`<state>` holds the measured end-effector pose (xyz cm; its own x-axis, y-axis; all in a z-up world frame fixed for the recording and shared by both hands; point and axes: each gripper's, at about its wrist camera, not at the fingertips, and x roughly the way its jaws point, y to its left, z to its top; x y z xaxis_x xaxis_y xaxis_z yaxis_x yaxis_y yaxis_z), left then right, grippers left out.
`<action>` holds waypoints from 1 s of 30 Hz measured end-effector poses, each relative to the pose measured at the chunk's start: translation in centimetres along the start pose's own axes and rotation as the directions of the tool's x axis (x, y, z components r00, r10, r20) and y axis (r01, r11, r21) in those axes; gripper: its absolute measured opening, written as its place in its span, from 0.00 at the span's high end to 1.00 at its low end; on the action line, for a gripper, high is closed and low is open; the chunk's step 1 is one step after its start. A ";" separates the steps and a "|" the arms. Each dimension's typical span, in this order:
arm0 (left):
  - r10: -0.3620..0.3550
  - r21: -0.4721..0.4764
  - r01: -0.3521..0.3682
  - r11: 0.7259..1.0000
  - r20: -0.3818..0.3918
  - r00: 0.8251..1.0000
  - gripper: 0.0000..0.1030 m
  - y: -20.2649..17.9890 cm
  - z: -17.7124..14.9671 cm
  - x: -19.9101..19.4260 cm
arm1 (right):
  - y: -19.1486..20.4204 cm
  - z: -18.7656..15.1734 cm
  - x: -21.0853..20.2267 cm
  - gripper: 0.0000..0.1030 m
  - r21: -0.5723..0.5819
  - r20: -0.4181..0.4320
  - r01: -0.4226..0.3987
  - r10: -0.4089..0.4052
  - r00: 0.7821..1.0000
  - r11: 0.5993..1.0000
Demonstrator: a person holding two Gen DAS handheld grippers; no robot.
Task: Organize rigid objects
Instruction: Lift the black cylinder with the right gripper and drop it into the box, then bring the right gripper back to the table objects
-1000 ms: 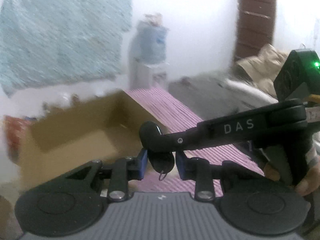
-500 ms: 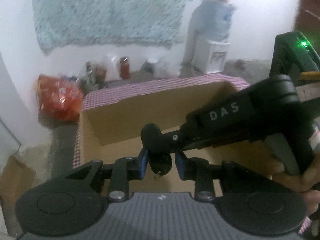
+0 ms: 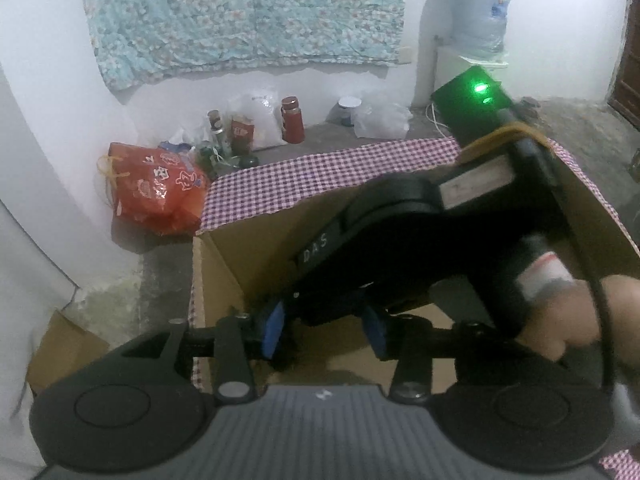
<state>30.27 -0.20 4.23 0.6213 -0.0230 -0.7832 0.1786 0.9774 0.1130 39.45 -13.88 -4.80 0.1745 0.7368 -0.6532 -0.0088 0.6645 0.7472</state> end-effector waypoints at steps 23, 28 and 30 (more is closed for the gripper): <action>-0.250 0.021 0.260 0.965 0.352 0.902 0.02 -1.1 -5.6 -17.5 | 0.9 -12.6 -23.9 0.39 -0.189 0.276 -0.251 0.297 0.914 0.949; -0.319 0.000 0.335 0.942 0.305 0.897 0.02 -2.9 -10.2 -18.7 | -2.9 -20.9 -30.6 0.30 -0.269 0.370 -0.250 0.339 0.865 0.930; -0.358 -0.021 0.378 0.926 0.273 0.893 0.02 -3.7 -12.0 -18.1 | -5.4 -25.0 -32.7 0.30 -0.273 0.414 -0.216 0.317 0.853 0.937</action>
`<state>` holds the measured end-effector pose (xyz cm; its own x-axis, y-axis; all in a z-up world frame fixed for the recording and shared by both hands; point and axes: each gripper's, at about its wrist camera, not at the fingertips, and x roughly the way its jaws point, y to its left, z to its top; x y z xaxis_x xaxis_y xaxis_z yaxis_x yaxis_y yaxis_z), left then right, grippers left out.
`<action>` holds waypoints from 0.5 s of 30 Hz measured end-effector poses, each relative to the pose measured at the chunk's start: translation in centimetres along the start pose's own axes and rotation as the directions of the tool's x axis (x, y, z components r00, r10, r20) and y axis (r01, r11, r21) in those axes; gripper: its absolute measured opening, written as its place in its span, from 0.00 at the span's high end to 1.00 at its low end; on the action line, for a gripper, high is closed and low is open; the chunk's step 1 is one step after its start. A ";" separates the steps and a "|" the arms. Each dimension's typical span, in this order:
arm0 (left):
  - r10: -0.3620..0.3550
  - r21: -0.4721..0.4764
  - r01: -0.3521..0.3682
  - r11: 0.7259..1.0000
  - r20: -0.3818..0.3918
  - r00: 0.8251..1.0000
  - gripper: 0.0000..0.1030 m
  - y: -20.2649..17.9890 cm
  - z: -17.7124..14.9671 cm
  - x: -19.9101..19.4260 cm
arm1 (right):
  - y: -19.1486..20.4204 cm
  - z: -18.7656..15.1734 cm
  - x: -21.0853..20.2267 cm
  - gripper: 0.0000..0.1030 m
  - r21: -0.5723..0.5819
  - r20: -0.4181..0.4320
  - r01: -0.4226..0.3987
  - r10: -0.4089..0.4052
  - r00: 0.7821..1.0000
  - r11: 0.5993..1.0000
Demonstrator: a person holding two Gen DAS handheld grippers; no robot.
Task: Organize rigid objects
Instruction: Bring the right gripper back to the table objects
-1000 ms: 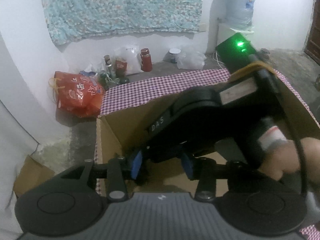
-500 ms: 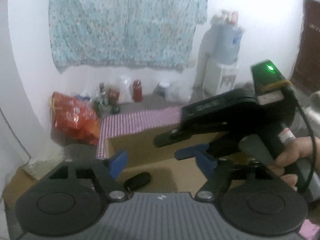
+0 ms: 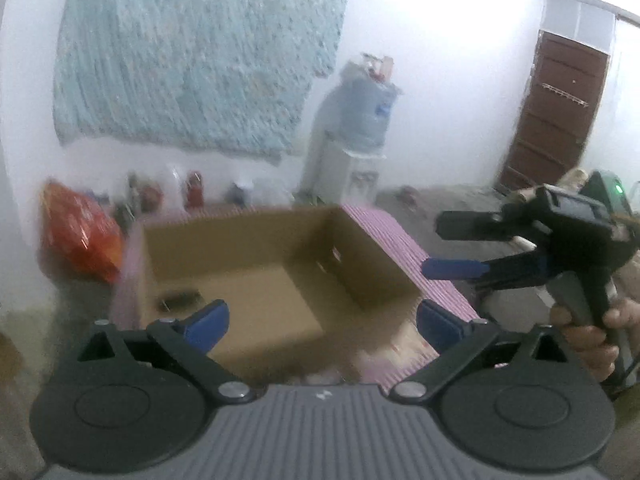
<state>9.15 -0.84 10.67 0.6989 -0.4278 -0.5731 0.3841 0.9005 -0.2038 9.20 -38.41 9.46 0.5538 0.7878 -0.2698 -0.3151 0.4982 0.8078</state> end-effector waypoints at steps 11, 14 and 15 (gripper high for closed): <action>-0.158 -0.112 0.148 0.983 -0.090 0.983 0.00 -2.1 -9.1 5.1 | -6.0 -11.5 -1.1 0.36 -0.031 -0.001 0.315 -0.315 0.949 0.949; -0.102 -0.066 0.094 0.993 -0.128 0.986 0.00 -3.7 -10.5 6.8 | -6.6 -12.1 1.5 0.48 -0.082 -0.040 0.376 -0.380 0.924 0.923; -0.072 -0.034 0.068 0.997 -0.140 0.988 0.00 -4.2 -11.1 7.3 | -6.9 -12.4 2.2 0.50 -0.100 -0.052 0.390 -0.396 0.917 0.915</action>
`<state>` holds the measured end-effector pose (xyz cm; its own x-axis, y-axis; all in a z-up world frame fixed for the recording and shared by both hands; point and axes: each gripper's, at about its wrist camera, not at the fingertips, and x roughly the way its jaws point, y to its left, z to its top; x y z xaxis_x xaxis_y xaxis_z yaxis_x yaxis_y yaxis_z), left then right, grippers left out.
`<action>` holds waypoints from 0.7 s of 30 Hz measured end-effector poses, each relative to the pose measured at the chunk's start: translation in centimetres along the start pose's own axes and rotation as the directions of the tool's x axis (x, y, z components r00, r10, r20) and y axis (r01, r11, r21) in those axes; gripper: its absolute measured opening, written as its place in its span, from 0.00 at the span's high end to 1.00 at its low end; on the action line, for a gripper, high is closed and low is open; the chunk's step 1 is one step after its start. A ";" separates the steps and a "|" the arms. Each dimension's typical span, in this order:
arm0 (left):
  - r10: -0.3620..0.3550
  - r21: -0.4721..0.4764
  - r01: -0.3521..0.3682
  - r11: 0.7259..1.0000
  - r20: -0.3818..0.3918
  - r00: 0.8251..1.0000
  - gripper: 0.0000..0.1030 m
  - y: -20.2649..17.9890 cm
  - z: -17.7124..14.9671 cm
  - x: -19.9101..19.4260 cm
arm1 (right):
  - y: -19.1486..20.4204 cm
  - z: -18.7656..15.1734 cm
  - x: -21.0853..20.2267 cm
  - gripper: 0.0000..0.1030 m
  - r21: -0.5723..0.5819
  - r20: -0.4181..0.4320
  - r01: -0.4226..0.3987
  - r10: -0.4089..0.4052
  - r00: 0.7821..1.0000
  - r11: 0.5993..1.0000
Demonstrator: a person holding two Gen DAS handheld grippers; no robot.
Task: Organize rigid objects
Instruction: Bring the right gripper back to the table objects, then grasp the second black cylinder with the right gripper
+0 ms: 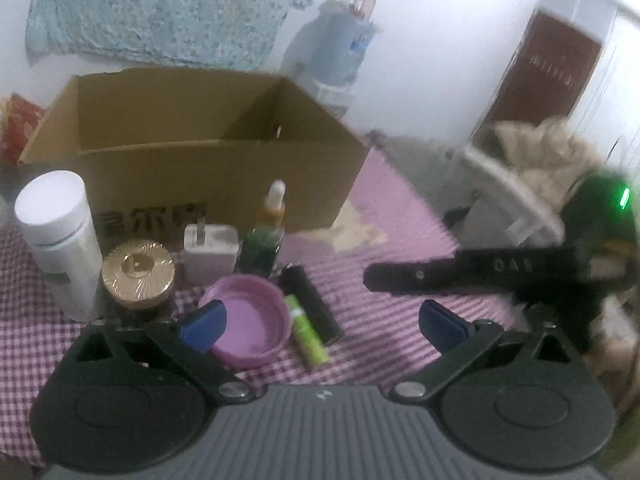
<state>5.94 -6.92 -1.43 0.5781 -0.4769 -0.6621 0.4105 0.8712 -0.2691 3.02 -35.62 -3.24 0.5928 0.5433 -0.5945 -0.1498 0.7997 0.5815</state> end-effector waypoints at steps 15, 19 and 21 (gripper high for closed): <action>0.026 0.163 -0.016 0.987 -0.059 0.998 0.44 -3.2 -1.6 4.5 | 2.9 1.2 7.7 0.80 -0.216 -0.124 0.124 -0.153 0.980 0.968; 0.009 0.165 0.003 0.986 -0.072 0.997 0.50 -3.4 -1.7 4.8 | 3.2 1.1 7.9 0.80 -0.237 -0.129 0.139 -0.173 0.976 0.962; 0.003 0.167 0.010 0.986 -0.079 0.997 0.54 -3.5 -1.7 5.0 | 2.9 1.1 7.9 0.80 -0.225 -0.131 0.142 -0.174 0.976 0.964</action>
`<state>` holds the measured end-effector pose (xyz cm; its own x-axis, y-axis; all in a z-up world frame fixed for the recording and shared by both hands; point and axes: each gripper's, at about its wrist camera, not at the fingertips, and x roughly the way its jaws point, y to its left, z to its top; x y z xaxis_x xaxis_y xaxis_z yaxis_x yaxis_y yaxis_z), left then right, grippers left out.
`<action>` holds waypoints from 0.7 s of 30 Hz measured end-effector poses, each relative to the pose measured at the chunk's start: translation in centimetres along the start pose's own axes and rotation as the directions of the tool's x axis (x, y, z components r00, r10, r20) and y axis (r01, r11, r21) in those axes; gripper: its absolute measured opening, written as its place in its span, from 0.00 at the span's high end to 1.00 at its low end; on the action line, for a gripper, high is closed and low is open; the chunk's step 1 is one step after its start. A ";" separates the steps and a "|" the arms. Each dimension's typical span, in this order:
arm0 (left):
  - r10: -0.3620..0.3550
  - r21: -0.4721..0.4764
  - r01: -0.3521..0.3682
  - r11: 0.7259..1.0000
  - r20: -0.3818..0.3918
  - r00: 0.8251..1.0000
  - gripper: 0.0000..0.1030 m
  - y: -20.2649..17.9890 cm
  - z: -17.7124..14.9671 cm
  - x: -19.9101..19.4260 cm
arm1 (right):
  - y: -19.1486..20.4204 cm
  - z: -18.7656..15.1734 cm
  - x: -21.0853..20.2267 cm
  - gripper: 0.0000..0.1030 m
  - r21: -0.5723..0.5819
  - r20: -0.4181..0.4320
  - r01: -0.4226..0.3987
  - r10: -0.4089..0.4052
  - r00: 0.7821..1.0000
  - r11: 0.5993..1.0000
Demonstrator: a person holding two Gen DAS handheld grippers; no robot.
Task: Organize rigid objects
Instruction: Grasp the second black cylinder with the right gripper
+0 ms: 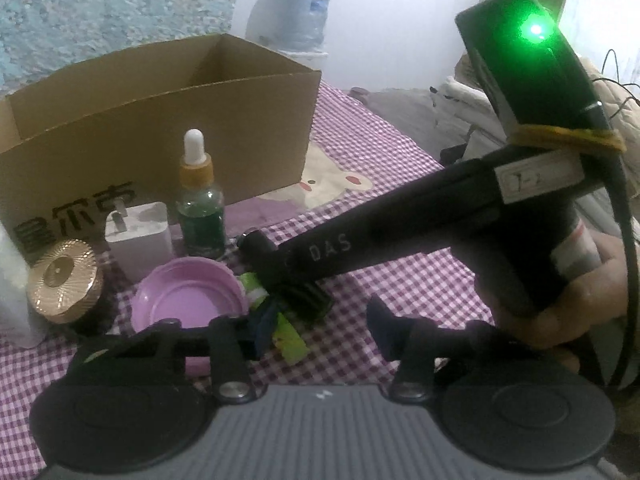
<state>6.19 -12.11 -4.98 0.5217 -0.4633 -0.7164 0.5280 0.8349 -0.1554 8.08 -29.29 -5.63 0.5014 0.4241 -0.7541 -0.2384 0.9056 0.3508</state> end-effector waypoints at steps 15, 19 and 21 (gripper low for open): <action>-0.092 0.051 0.097 0.994 -0.092 0.991 0.54 -2.8 -0.1 1.8 | -4.7 -4.1 -3.3 0.80 0.273 -0.010 -0.078 0.084 0.996 0.959; -0.092 0.067 0.100 0.993 -0.113 0.989 0.54 -3.2 -0.1 2.3 | -5.6 -4.7 -3.6 0.80 0.336 -0.008 -0.117 0.127 0.992 0.934; -0.083 0.071 0.092 0.993 -0.120 0.989 0.54 -3.3 0.1 3.0 | -6.1 -4.9 -3.6 0.80 0.361 -0.006 -0.137 0.149 0.989 0.922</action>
<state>6.10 -16.31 -6.57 0.3919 -0.4922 -0.7772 0.6201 0.7654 -0.1720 3.70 -36.36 -7.78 0.4550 0.5543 -0.6970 0.0122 0.7787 0.6273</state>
